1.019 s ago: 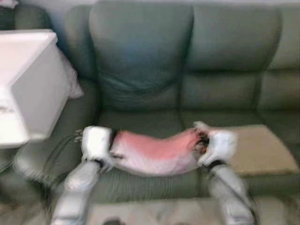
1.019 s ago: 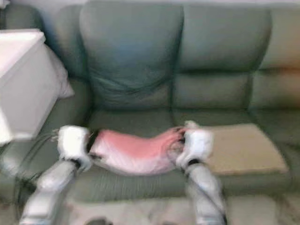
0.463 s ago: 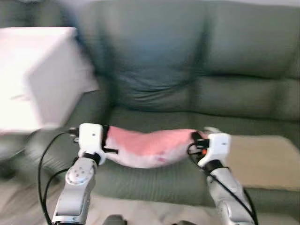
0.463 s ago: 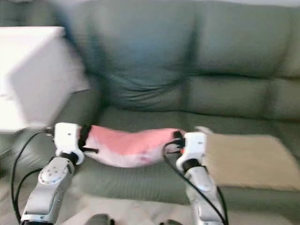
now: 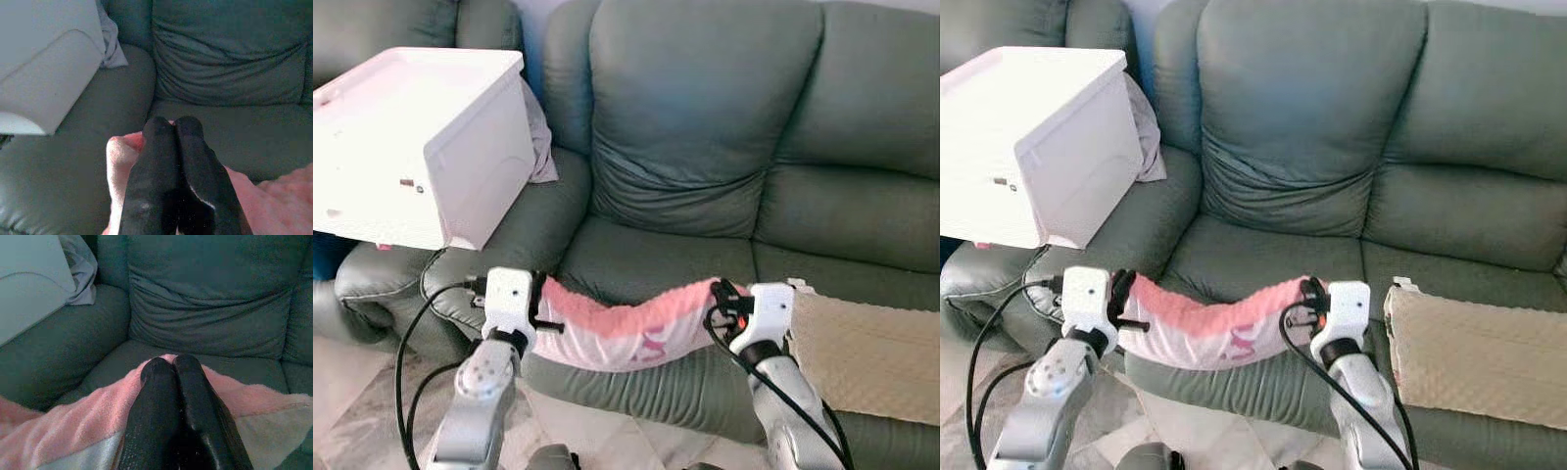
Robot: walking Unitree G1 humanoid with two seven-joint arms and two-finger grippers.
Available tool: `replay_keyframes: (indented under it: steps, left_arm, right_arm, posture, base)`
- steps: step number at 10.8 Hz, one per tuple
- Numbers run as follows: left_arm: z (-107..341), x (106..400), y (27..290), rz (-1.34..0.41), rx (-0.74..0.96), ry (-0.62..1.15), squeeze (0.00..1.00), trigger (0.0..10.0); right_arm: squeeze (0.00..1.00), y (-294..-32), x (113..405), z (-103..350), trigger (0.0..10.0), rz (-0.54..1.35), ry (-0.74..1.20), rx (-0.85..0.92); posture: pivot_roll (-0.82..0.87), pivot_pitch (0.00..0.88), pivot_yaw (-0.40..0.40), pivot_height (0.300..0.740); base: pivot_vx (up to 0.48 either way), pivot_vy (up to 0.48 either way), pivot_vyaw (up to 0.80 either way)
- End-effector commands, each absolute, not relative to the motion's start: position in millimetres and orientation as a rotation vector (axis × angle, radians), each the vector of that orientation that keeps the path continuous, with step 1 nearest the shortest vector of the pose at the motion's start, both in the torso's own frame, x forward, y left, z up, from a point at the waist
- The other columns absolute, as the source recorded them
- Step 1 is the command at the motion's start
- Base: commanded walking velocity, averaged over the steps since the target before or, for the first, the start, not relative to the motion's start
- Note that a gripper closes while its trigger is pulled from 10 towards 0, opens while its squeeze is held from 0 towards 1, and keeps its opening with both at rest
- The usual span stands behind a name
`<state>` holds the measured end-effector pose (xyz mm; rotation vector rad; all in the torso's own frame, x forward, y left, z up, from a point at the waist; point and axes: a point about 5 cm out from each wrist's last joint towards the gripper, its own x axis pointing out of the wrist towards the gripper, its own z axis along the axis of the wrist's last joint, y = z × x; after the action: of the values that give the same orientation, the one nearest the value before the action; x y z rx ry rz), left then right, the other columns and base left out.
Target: Move the pillow to the sofa
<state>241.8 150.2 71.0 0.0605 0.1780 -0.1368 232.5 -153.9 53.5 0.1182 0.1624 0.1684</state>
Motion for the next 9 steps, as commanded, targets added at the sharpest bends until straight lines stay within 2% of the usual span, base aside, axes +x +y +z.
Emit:
replay_keyframes:
  steps: [1,3,7,9]
  left_arm:
    - [78.6,243.2,149.9,-0.147,0.057,0.134,0.00,10.0]
    - [77.4,242.9,153.1,-0.141,0.082,0.144,0.00,10.0]
    - [74.6,241.9,150.3,-0.152,0.096,0.151,0.00,10.0]
    - [73.1,242.1,148.4,-0.182,0.074,0.174,0.00,10.0]
  right_arm:
    - [0.00,-153.1,234.6,63.9,10.0,0.171,0.118,0.121]
    - [0.00,-153.7,233.7,64.0,10.0,0.166,0.121,0.122]
    - [0.00,-154.3,233.4,65.1,10.0,0.160,0.122,0.123]
    - [0.00,-154.8,234.7,65.7,10.0,0.154,0.119,0.122]
  posture:
    - [0.06,0.000,0.007,0.740]
    - [0.06,0.000,0.010,0.720]
    - [0.05,0.000,0.012,0.650]
    - [0.05,0.000,0.013,0.645]
  base:
    - [0.000,0.000,0.00]
    - [0.000,0.000,0.00]
    - [0.000,0.000,0.00]
    - [0.000,0.000,0.00]
